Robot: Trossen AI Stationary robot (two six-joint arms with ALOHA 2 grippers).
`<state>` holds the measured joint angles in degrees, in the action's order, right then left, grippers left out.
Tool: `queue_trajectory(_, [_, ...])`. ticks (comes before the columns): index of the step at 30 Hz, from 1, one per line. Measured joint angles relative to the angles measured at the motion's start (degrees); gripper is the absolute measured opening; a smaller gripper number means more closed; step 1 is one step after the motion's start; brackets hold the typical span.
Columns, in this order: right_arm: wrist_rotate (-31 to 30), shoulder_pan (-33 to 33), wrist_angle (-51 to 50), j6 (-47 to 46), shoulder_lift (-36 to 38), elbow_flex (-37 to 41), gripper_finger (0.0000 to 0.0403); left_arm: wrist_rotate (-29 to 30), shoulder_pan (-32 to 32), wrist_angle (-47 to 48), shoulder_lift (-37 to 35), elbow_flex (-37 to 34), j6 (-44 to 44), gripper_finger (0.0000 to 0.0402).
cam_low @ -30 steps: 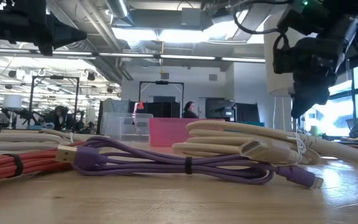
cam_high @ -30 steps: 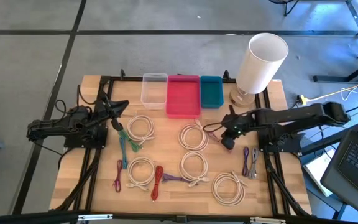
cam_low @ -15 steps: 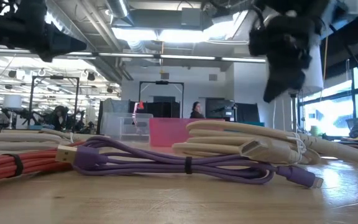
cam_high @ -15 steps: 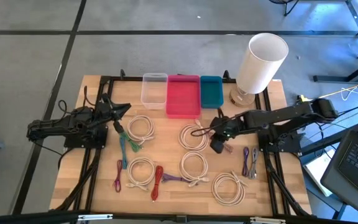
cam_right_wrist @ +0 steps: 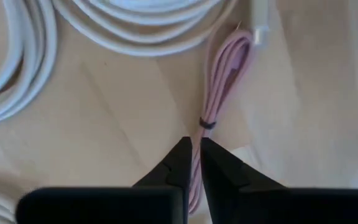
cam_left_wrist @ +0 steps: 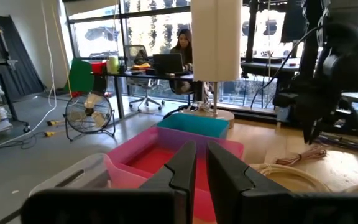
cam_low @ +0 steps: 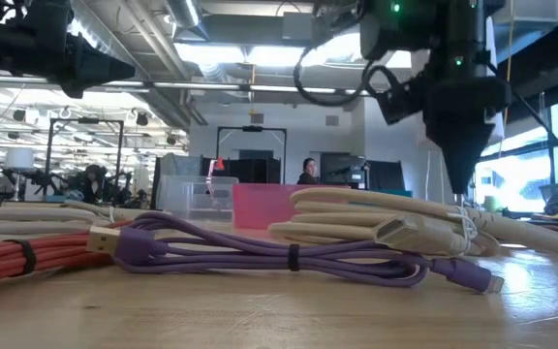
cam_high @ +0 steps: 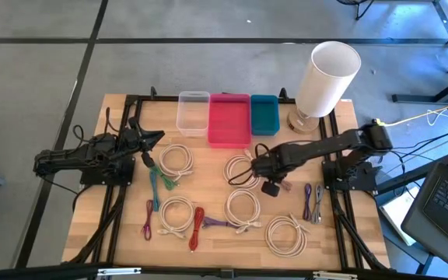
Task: Pick & Place USB Port
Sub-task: Put the pink USB cable into the blue bin
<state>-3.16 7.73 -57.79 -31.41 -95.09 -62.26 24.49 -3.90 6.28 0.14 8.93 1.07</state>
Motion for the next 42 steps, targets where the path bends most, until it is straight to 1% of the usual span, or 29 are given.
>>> queue_trajectory(3, [1.19,-1.03,0.34,-0.14,-0.04,0.97,0.0065,0.02,0.00,0.00,0.00,0.00,1.44,0.0031])
queue_trajectory(8, [1.29,-3.48,0.71,-1.23,-0.06,1.65,0.0117,-0.03,0.00,0.00,0.00,0.00,1.59,0.0031])
queue_trajectory(11, [1.46,-4.16,2.94,-1.44,-0.06,2.51,0.0142,-0.11,0.02,0.30,0.00,0.01,1.22,0.0031])
queue_trajectory(16, [5.76,-4.24,8.56,-2.91,-0.06,7.06,0.0168,-0.18,0.04,2.03,0.00,0.02,1.19,0.0031])
queue_trajectory(20, [5.80,-4.24,12.92,-3.09,-0.06,11.68,0.0174,-0.16,0.04,2.70,0.00,0.02,1.19,0.0031])
queue_trajectory(24, [4.75,-4.24,16.76,-4.34,0.39,15.06,0.0163,-0.16,0.04,2.74,0.00,0.02,1.13,0.0031])
queue_trajectory(27, [3.51,-4.18,17.01,-5.82,0.46,15.67,0.0139,-0.16,0.04,2.75,0.00,0.02,1.09,0.0031])
queue_trajectory(29, [2.98,-4.15,16.76,-6.05,0.59,15.69,0.0112,-0.16,0.04,2.74,0.00,0.02,1.08,0.0031])
queue_trajectory(34, [2.32,-3.70,14.69,-5.67,0.15,13.52,0.0024,-0.14,0.04,2.75,0.00,0.02,1.06,0.0031])
queue_trajectory(36, [2.08,-3.36,12.28,-5.90,-0.04,12.34,0.0017,-0.13,0.04,2.73,0.00,0.02,1.04,0.0031])
queue_trajectory(38, [1.86,-2.51,8.13,-6.34,-0.04,10.77,0.0026,-0.13,0.04,2.75,0.00,0.02,1.04,0.0031])
queue_trajectory(40, [1.70,-1.16,2.95,-7.35,-0.02,8.74,0.0029,-0.13,0.04,2.74,0.00,0.02,1.07,0.0031])
queue_trajectory(42, [0.44,0.47,-3.67,-8.48,-0.02,6.39,0.0021,0.00,0.04,2.73,0.00,0.02,1.09,0.0031])
